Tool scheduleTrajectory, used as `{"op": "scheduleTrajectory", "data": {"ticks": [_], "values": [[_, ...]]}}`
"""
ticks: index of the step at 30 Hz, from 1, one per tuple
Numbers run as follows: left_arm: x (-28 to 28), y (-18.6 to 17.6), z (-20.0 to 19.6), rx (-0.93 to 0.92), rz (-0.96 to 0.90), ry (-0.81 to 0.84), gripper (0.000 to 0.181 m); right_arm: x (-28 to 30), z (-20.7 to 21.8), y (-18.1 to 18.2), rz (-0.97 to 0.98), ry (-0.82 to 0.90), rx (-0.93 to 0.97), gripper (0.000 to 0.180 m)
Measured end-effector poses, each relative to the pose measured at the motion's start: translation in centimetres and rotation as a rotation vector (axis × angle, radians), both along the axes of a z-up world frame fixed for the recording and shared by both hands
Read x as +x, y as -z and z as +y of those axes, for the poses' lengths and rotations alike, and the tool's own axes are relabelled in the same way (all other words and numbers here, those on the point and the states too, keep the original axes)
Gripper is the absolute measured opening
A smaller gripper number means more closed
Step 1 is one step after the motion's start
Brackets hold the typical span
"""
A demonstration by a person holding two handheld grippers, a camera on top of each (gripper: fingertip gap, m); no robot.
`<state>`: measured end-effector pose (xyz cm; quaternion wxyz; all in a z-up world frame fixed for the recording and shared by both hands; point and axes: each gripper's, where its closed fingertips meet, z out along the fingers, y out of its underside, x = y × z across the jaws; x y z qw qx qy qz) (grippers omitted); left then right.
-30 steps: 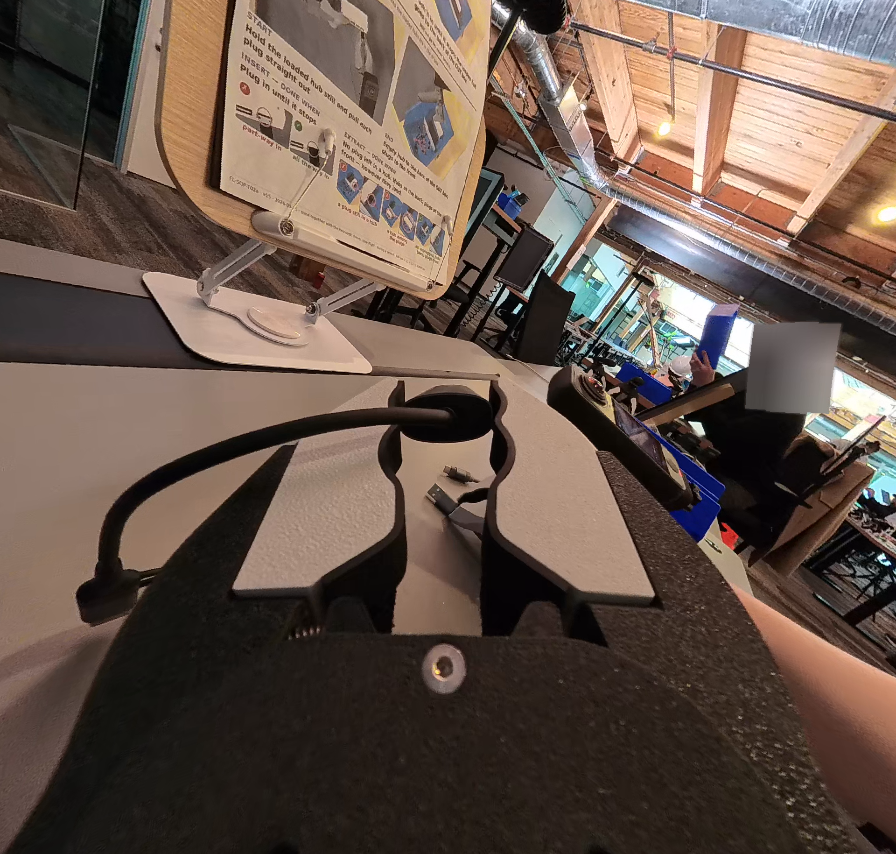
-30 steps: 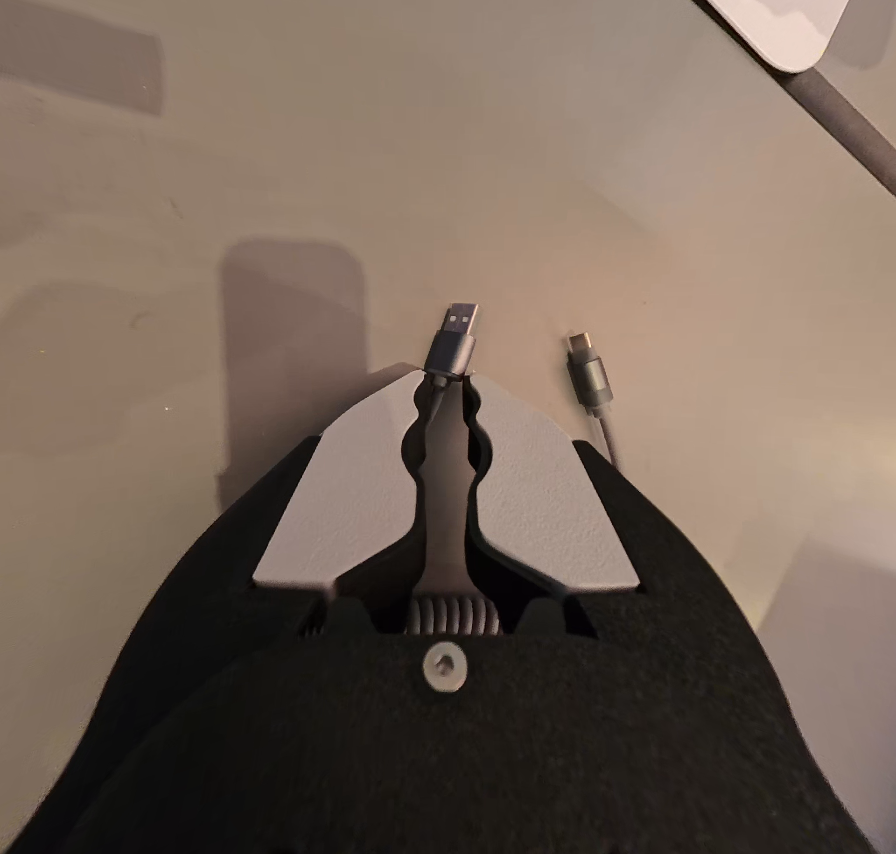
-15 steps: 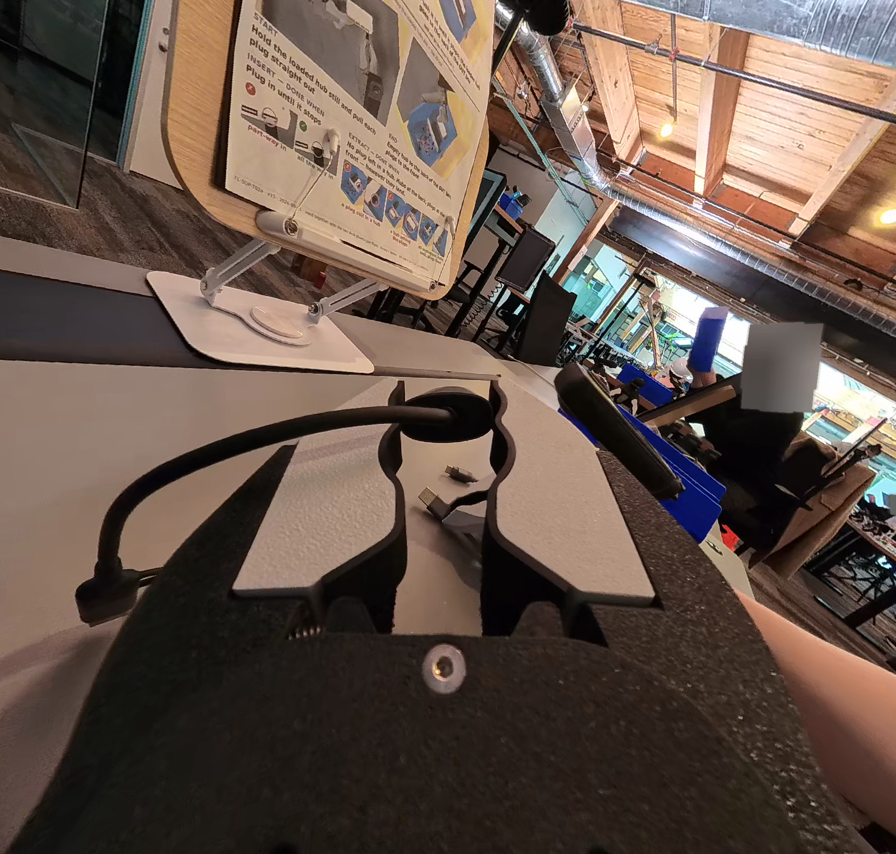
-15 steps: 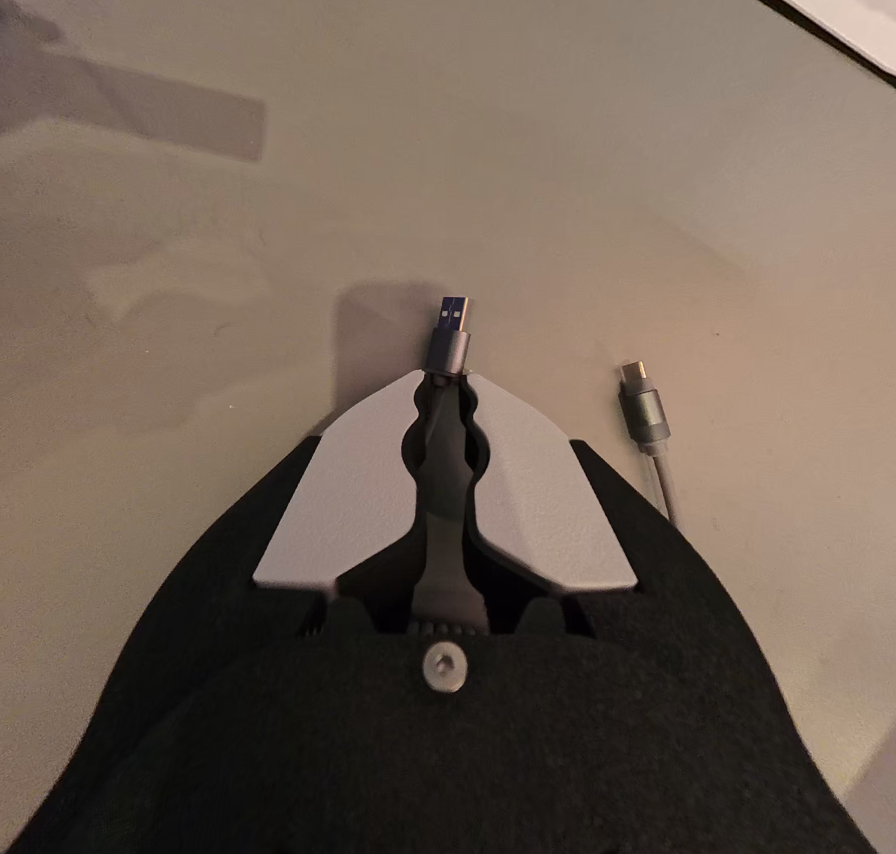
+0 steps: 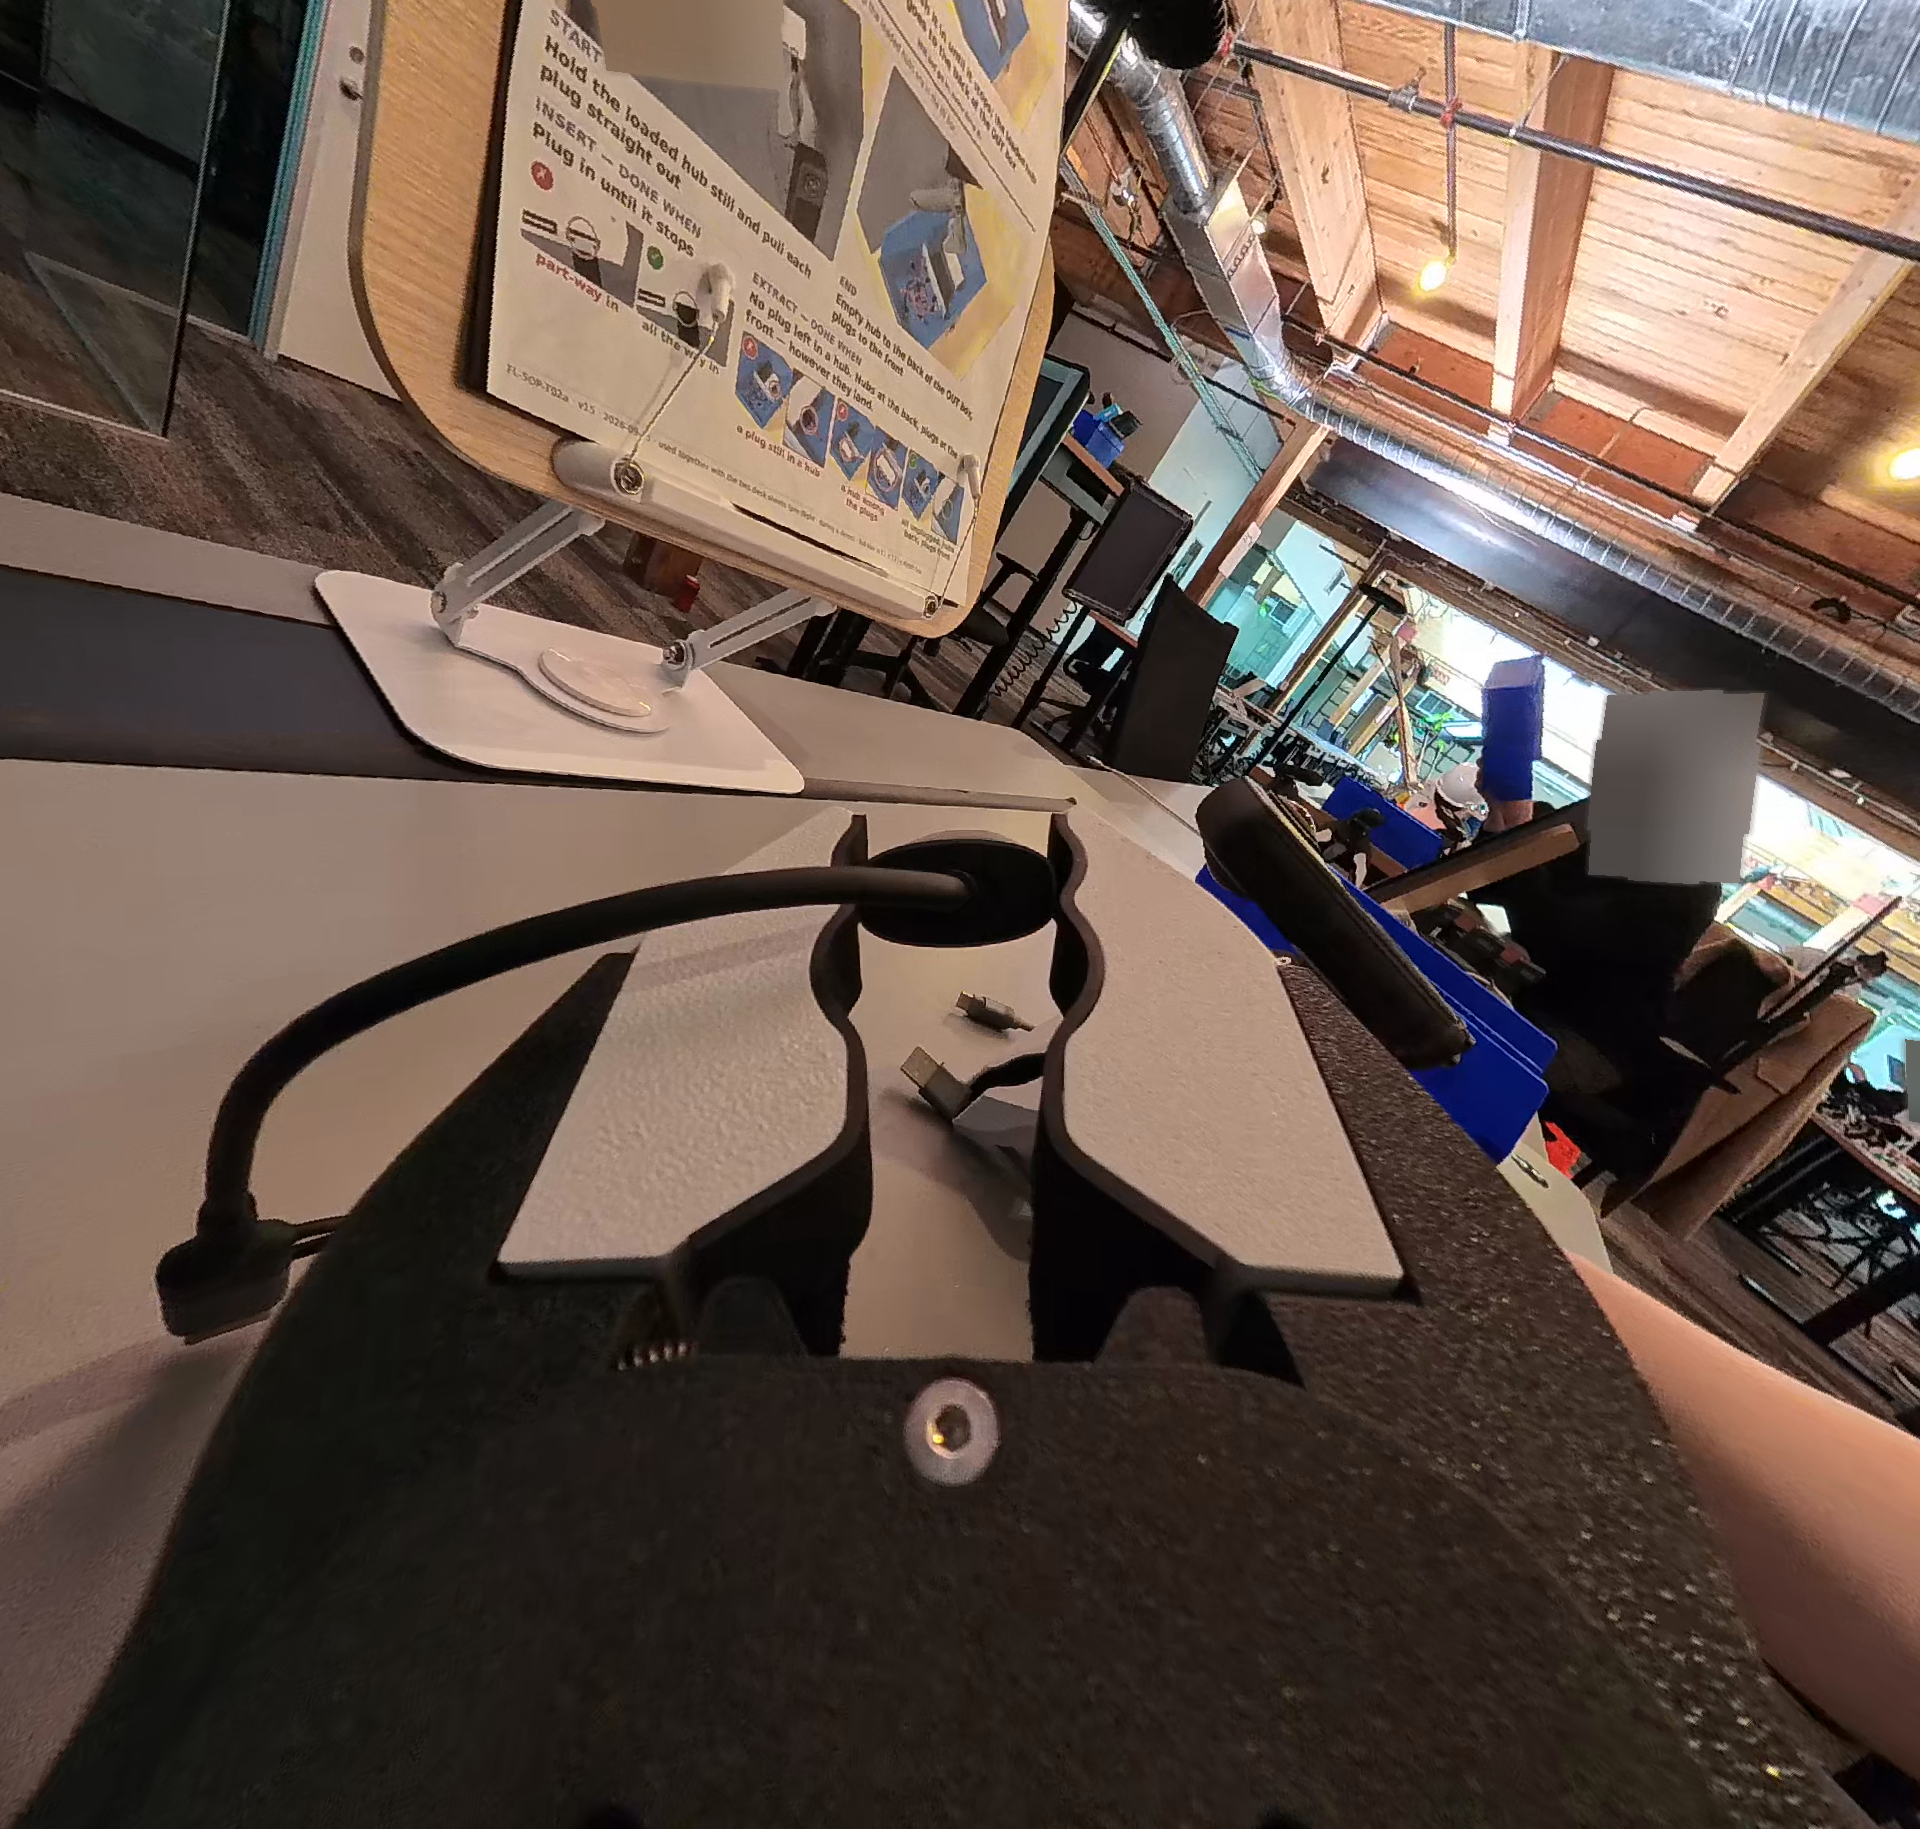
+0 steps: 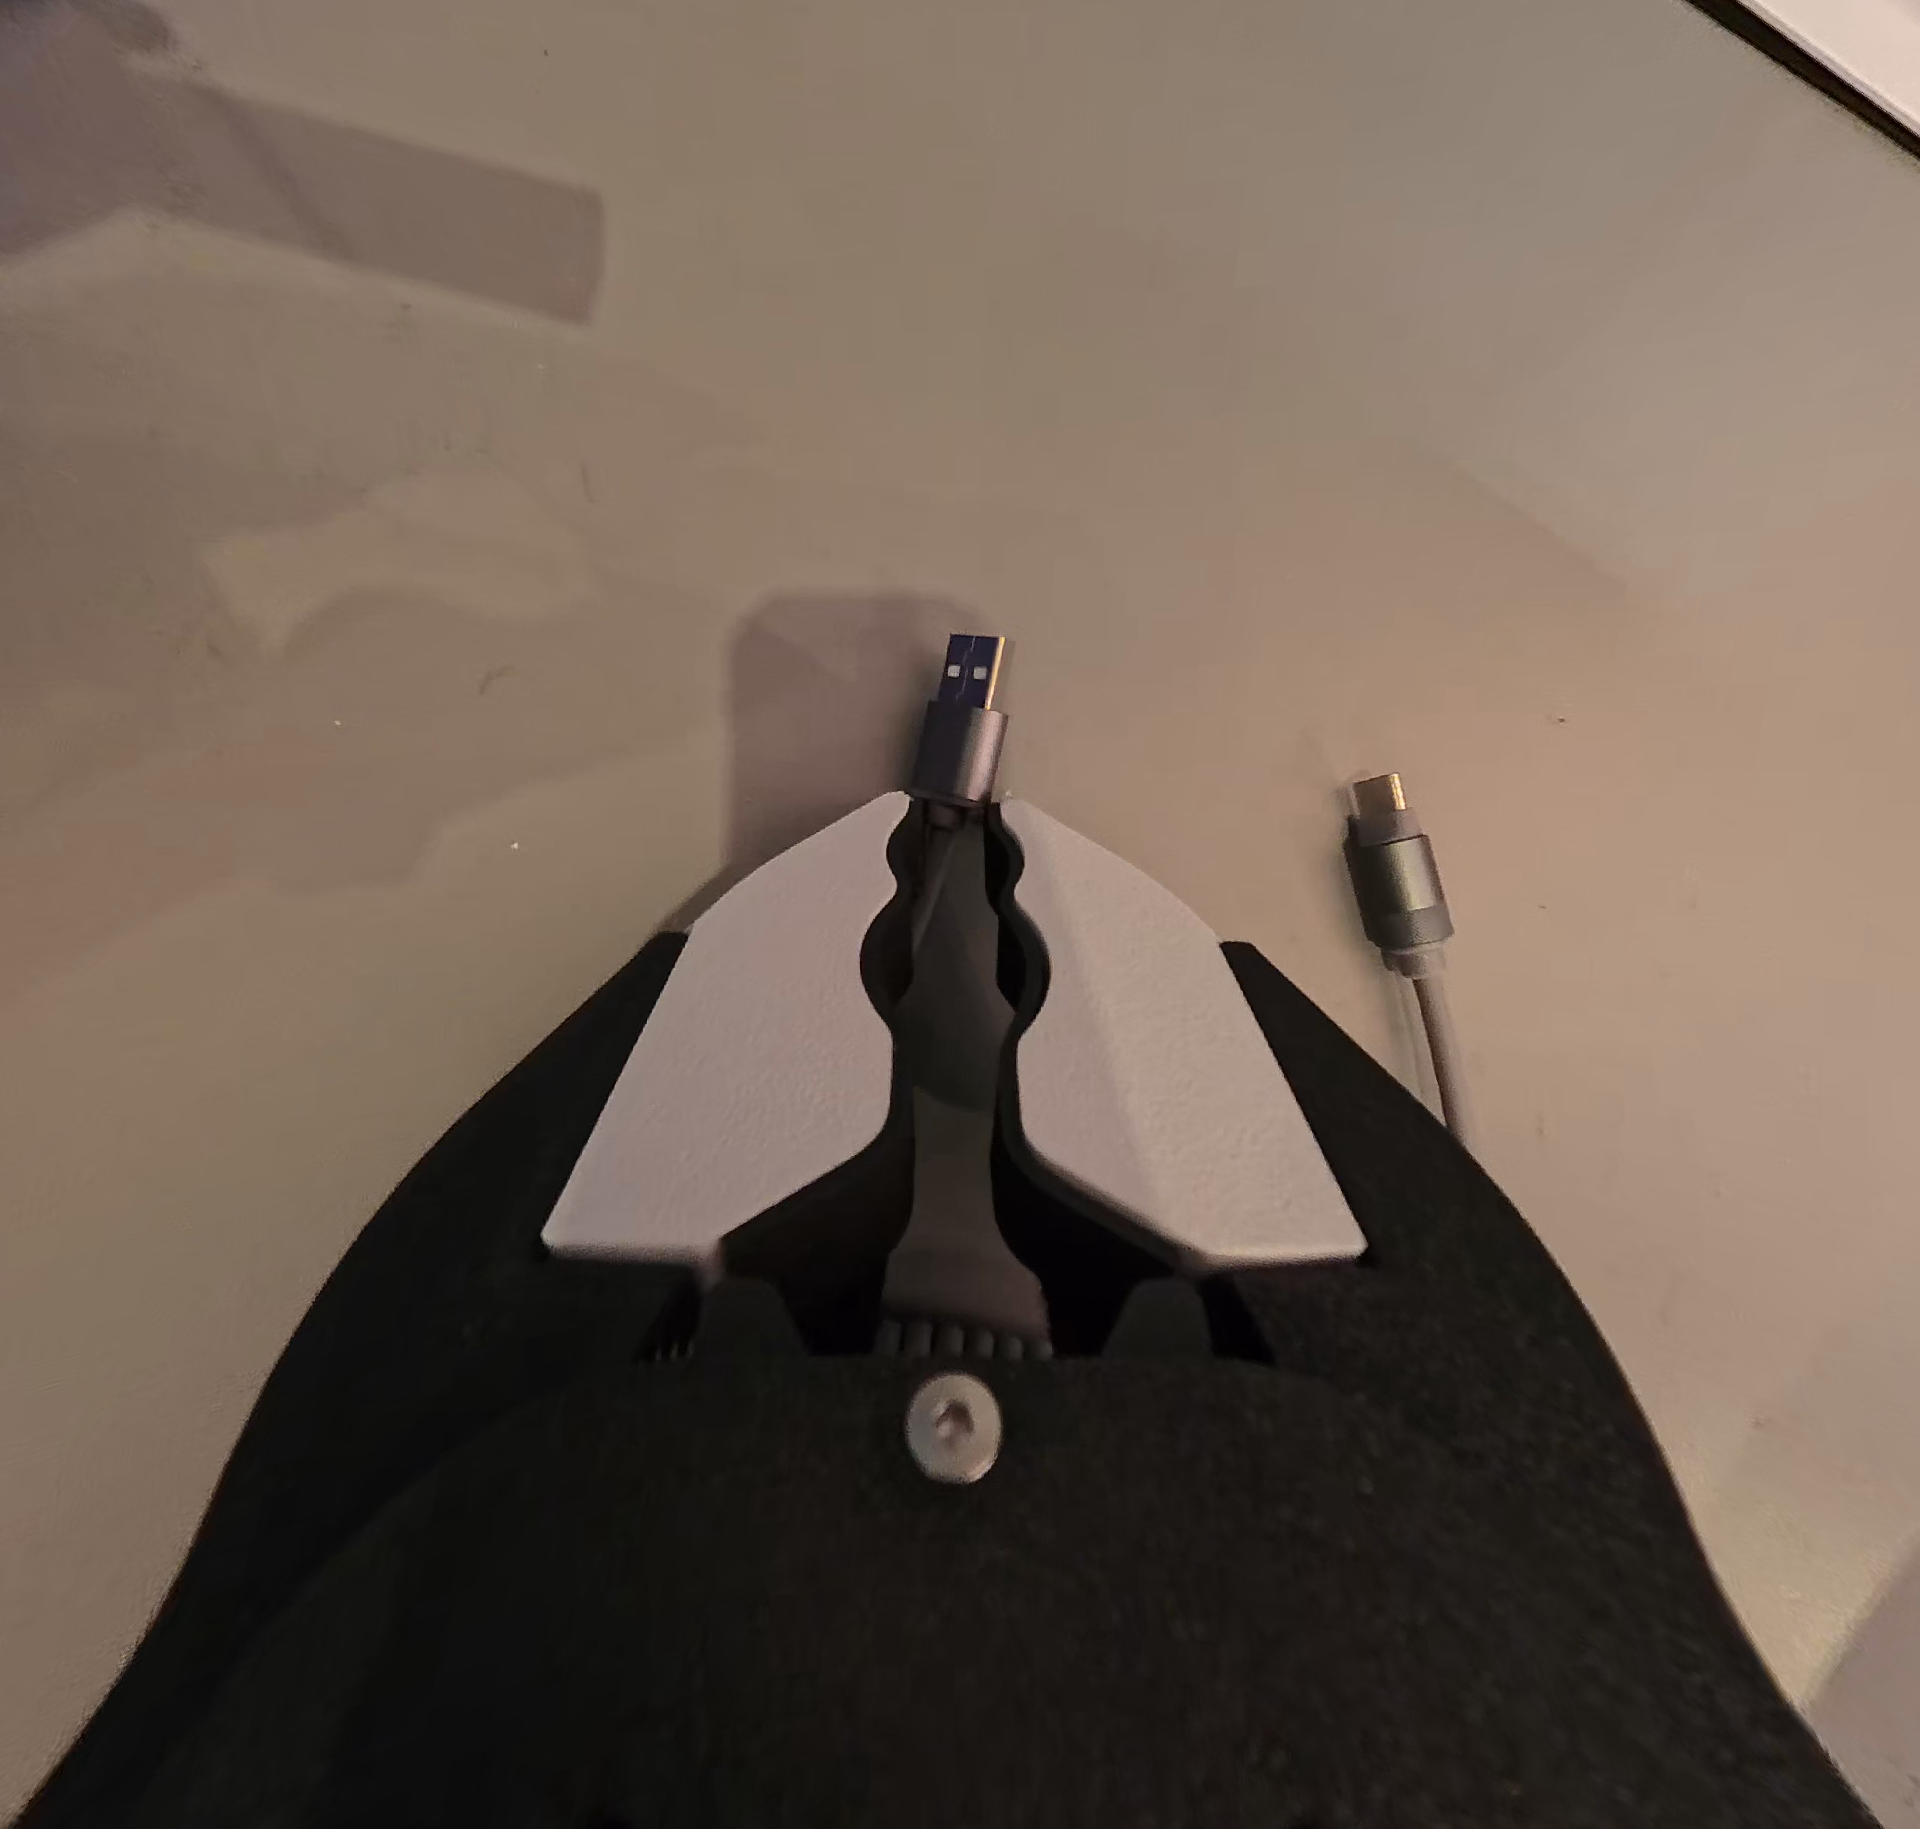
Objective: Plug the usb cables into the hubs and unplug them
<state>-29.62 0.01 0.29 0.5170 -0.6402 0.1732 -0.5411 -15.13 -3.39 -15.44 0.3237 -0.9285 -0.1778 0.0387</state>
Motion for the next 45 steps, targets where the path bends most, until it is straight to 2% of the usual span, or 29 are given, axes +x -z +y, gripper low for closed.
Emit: {"op": "scheduleTrajectory", "data": {"ticks": [18, 22, 30, 32, 35, 40, 43, 45], "values": [[0.0, -0.3, -0.2, 0.009, -0.008, 0.004, 0.032, 0.3, -0.4, -0.1, -0.071, -0.022, 0.046, 0.015], [0.1, -0.4, -0.3, 0.011, -0.009, 0.005, 0.032, 0.5, -0.7, -0.4, -0.104, -0.060, 0.064, 0.032], [0.2, -0.3, -0.2, 0.003, -0.012, 0.005, 0.032, 1.1, -2.3, -4.3, -0.072, -0.044, 0.181, 0.038], [0.0, -0.4, -0.2, 0.006, -0.014, 0.001, 0.033, 3.0, -3.6, -6.2, -0.097, -0.014, 0.207, 0.036], [0.0, -0.5, -0.1, 0.010, -0.010, -0.005, 0.033, 6.7, -5.5, -10.0, -0.035, 0.056, 0.230, 0.032], [0.1, -0.2, -0.1, 0.008, 0.002, -0.008, 0.032, 16.6, -7.2, -13.7, -0.093, 0.264, 0.209, 0.032], [0.4, -0.1, -0.2, 0.009, 0.008, -0.003, 0.032, 23.9, -7.7, -14.2, -0.163, 0.371, 0.076, 0.018], [0.6, -0.1, -0.3, 0.014, 0.015, 0.000, 0.032, 29.5, -7.7, -14.7, -0.188, 0.457, -0.019, 0.000]]}}
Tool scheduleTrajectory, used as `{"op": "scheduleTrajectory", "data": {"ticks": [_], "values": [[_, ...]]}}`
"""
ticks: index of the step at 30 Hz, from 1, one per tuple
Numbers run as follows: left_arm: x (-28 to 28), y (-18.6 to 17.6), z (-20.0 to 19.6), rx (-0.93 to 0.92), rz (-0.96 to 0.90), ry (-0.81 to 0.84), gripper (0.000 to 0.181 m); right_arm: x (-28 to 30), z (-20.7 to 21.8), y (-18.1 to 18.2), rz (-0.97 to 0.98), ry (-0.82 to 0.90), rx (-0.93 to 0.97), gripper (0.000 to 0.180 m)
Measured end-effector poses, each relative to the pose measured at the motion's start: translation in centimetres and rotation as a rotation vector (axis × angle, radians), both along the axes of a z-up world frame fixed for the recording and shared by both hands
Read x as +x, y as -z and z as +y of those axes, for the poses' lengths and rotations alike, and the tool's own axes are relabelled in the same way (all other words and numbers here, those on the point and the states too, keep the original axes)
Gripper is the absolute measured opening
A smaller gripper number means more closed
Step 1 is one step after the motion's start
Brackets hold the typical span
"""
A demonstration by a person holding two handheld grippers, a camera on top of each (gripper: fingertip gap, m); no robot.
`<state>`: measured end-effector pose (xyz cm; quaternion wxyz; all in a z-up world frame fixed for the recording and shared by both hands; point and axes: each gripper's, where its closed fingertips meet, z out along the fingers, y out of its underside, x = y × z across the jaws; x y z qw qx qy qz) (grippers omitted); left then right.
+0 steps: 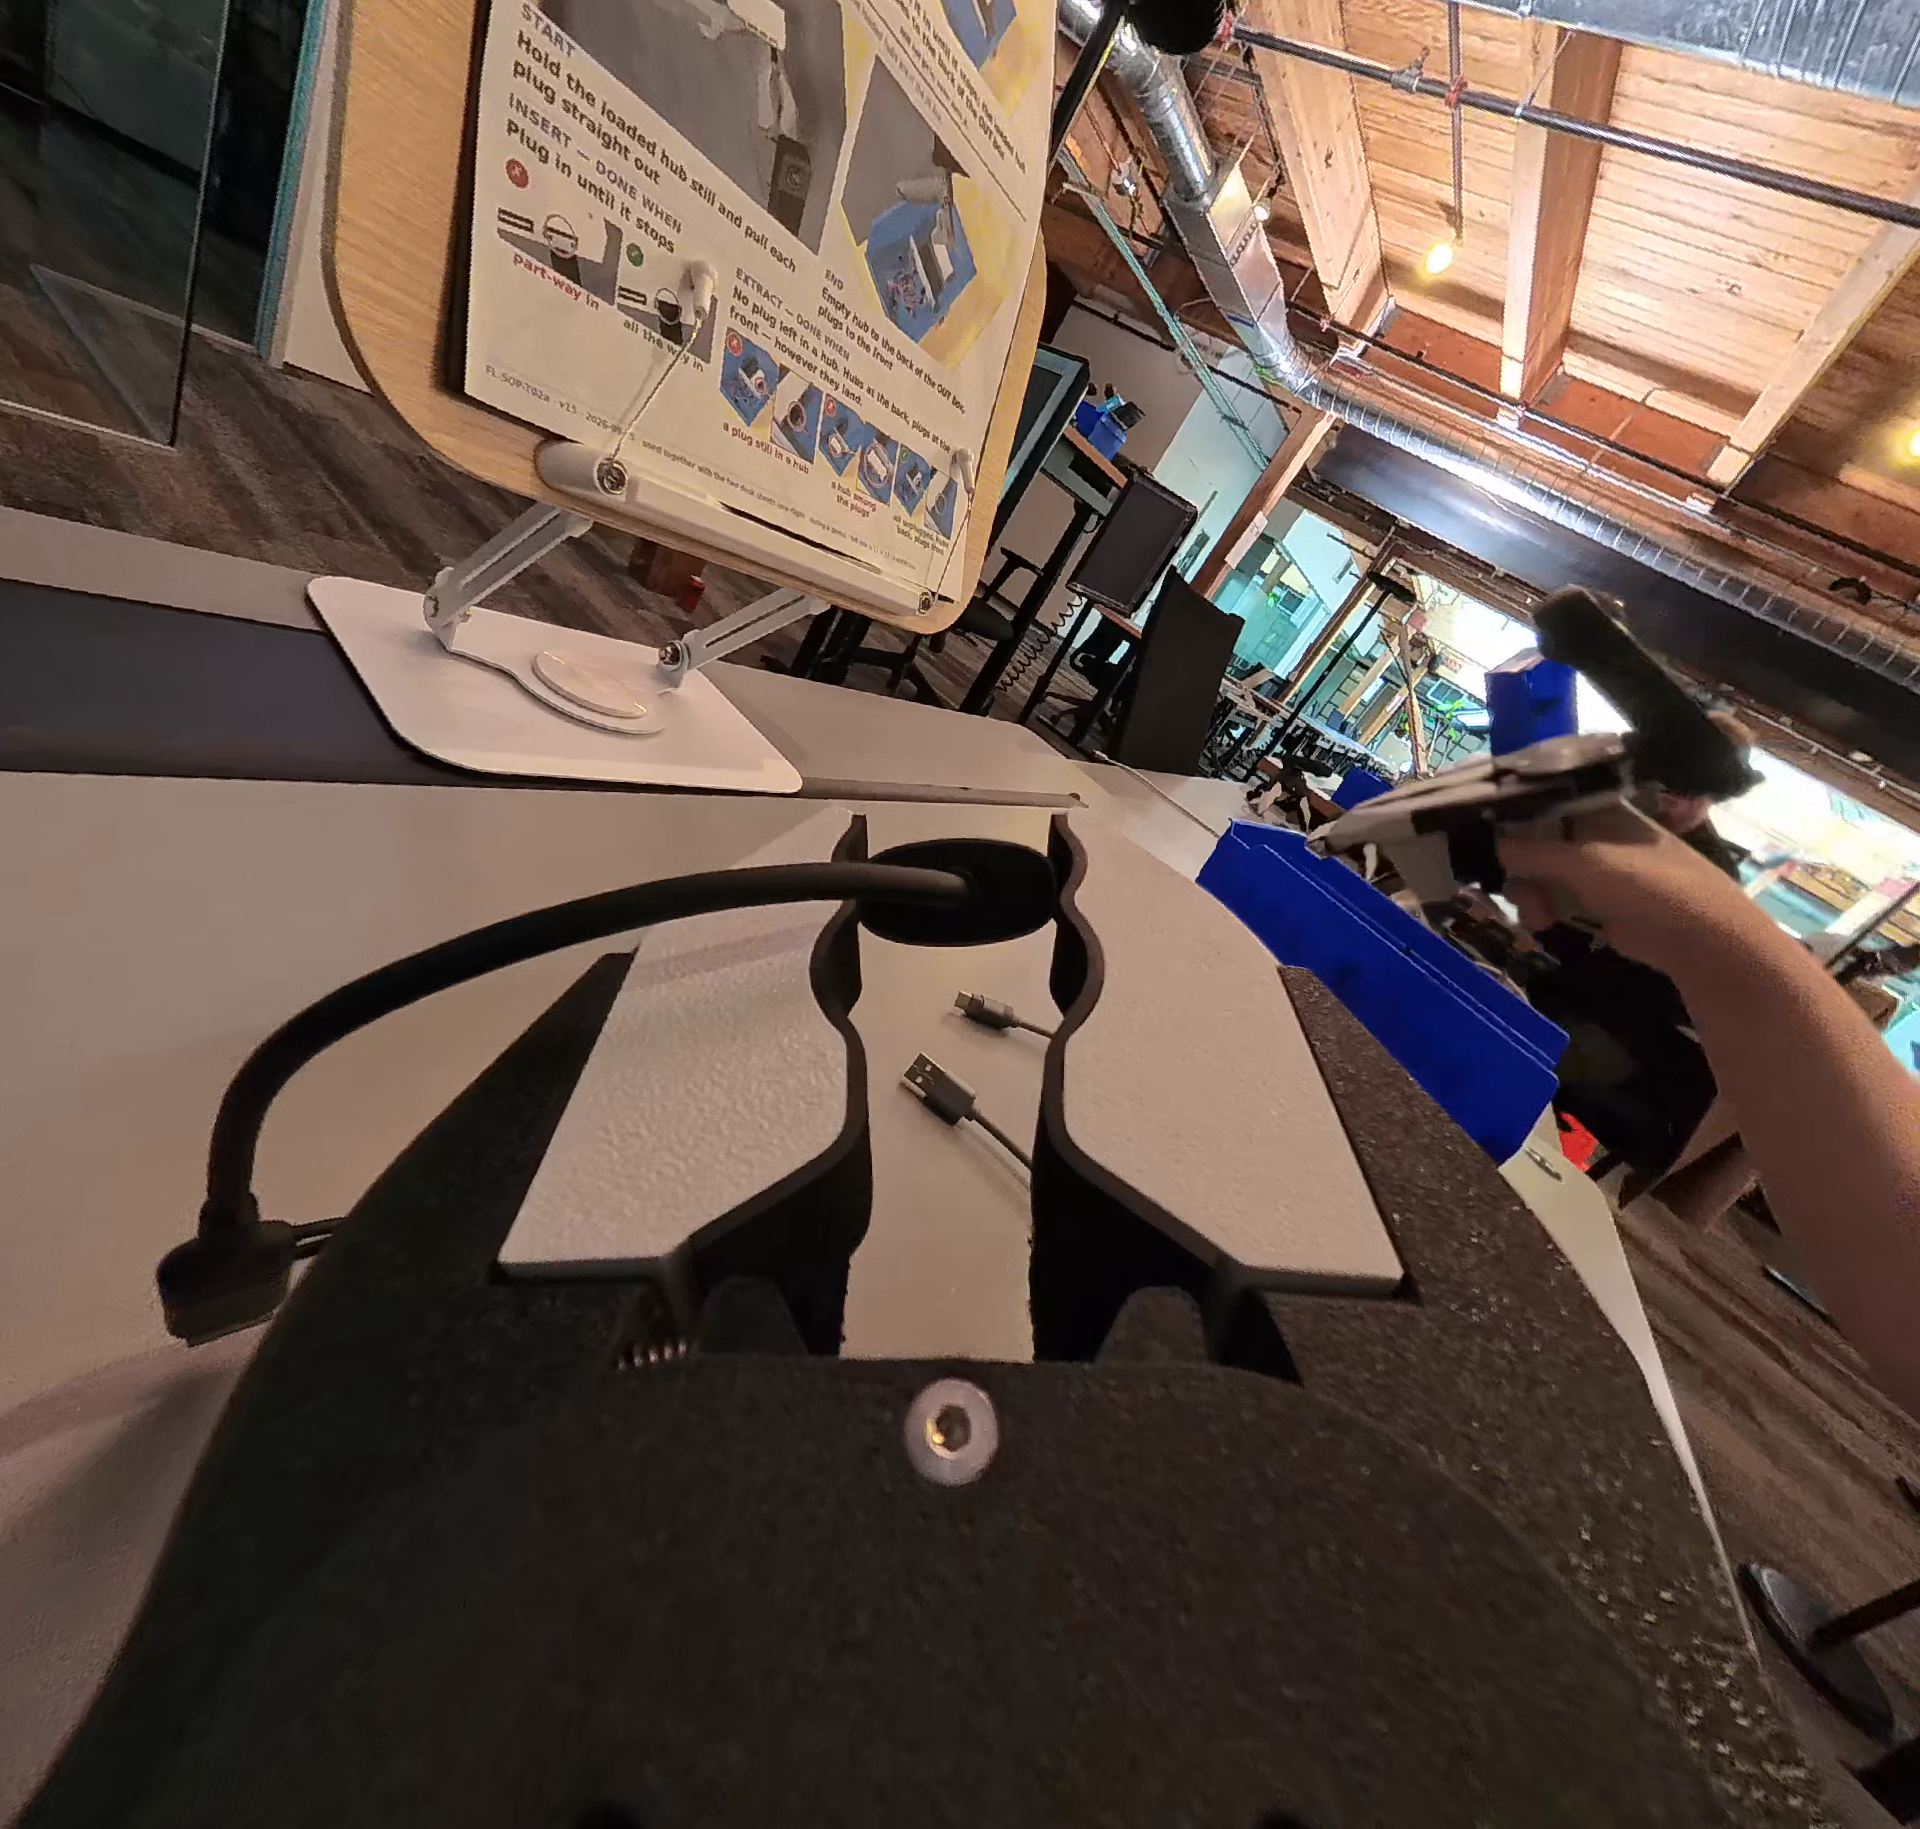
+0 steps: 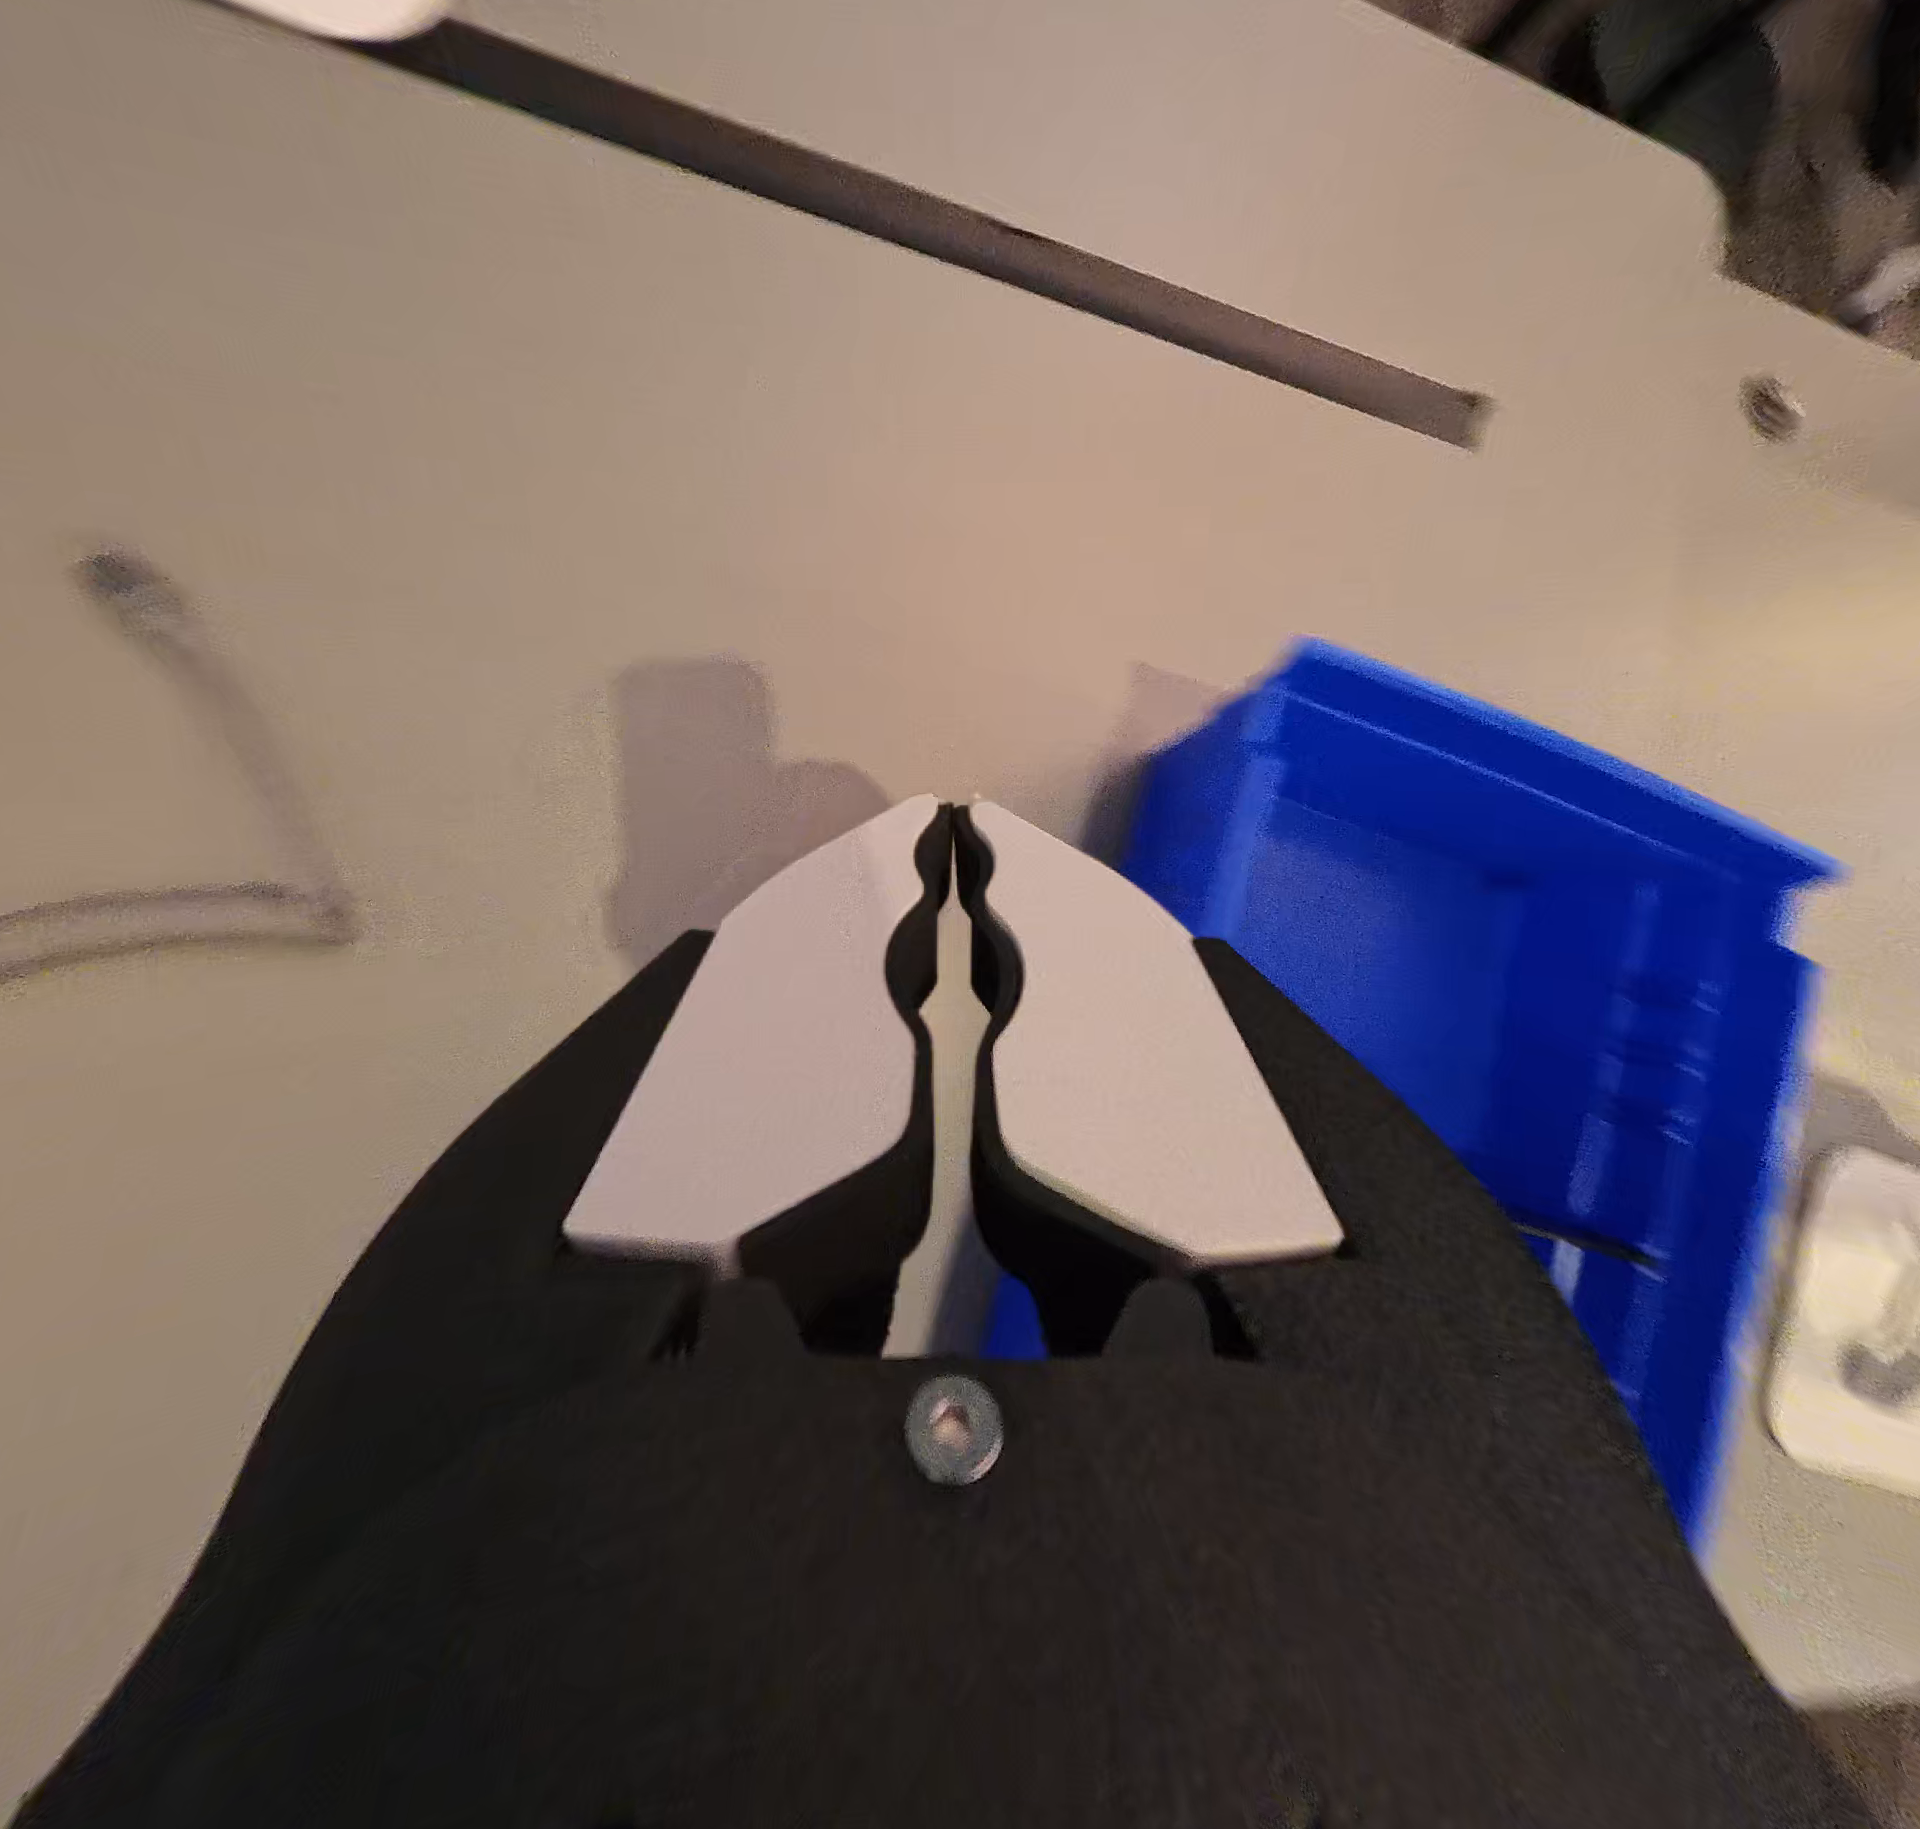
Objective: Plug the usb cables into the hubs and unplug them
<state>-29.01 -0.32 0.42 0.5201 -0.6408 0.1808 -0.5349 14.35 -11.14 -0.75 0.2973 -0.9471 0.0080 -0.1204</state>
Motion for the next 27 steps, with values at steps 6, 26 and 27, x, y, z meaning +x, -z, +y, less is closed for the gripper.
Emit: {"op": "scheduleTrajectory", "data": {"ticks": [6, 26, 27], "values": [[0.5, 0.0, -0.3, 0.014, 0.020, 0.009, 0.032, 10.9, -3.3, 2.9, 0.028, 0.206, -0.303, 0.000], [0.1, -0.4, -0.3, 0.020, 0.010, 0.003, 0.033, 16.1, -7.5, 5.6, 0.052, 0.367, -0.356, 0.000], [0.1, -0.4, -0.3, 0.020, 0.009, 0.003, 0.033, 15.9, -7.4, 5.1, 0.046, 0.362, -0.340, 0.000]]}}
